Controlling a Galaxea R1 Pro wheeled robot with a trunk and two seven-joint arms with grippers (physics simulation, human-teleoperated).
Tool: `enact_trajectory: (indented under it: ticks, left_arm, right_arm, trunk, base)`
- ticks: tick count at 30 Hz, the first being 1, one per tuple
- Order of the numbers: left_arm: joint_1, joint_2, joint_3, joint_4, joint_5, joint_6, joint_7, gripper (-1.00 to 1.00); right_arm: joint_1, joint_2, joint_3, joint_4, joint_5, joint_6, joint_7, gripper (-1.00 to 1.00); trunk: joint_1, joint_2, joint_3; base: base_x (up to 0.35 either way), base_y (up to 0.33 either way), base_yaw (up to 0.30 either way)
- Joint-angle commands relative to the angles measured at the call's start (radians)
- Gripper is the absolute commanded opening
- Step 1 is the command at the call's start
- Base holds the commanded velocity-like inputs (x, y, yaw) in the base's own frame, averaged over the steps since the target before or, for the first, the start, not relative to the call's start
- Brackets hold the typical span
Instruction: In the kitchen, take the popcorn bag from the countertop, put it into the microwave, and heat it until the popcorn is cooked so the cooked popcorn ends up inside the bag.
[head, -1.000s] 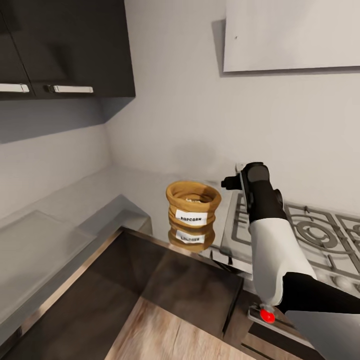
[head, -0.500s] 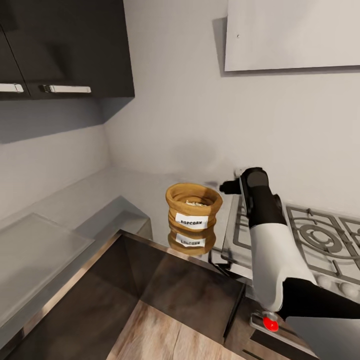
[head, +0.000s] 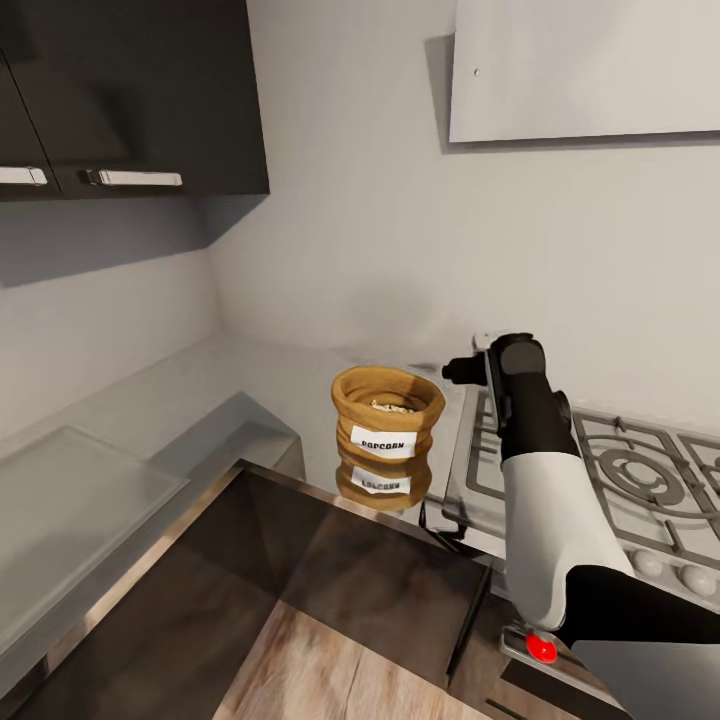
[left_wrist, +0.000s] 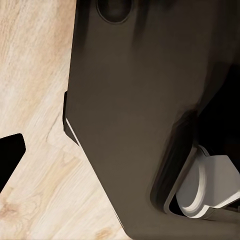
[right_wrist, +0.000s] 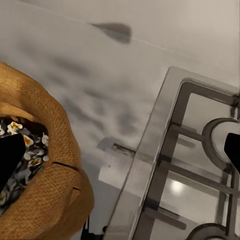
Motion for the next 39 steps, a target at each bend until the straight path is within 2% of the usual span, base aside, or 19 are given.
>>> enact_trajectory:
  ticks: [1, 12, 29, 39]
  left_arm:
    - [0.000, 0.000, 0.002, -0.001, 0.005, -0.001, 0.001, 1.00]
    - [0.000, 0.000, 0.004, -0.001, 0.006, -0.001, 0.001, 1.00]
    - [0.000, -0.004, 0.005, -0.001, 0.007, -0.001, 0.004, 1.00]
    - [0.000, -0.003, 0.004, -0.003, 0.007, -0.002, 0.004, 1.00]
  right_arm:
    - [-0.001, 0.001, -0.003, -0.005, 0.010, 0.002, 0.012, 1.00]
    - [0.000, 0.001, -0.001, -0.002, 0.012, 0.002, 0.010, 1.00]
    - [0.000, 0.001, -0.002, 0.028, 0.010, 0.002, 0.002, 1.00]
    - [0.000, 0.001, -0.002, 0.059, 0.011, 0.002, 0.002, 1.00]
  trunk:
    - [0.000, -0.001, -0.001]
    - [0.000, -0.001, -0.001]
    - [0.000, -0.001, -0.001]
    - [0.000, -0.001, -0.001]
  base:
    - [0.000, 0.000, 0.000]
    - [0.000, 0.000, 0.107]
    - [0.000, 0.000, 0.004]
    - [0.148, 0.000, 0.000]
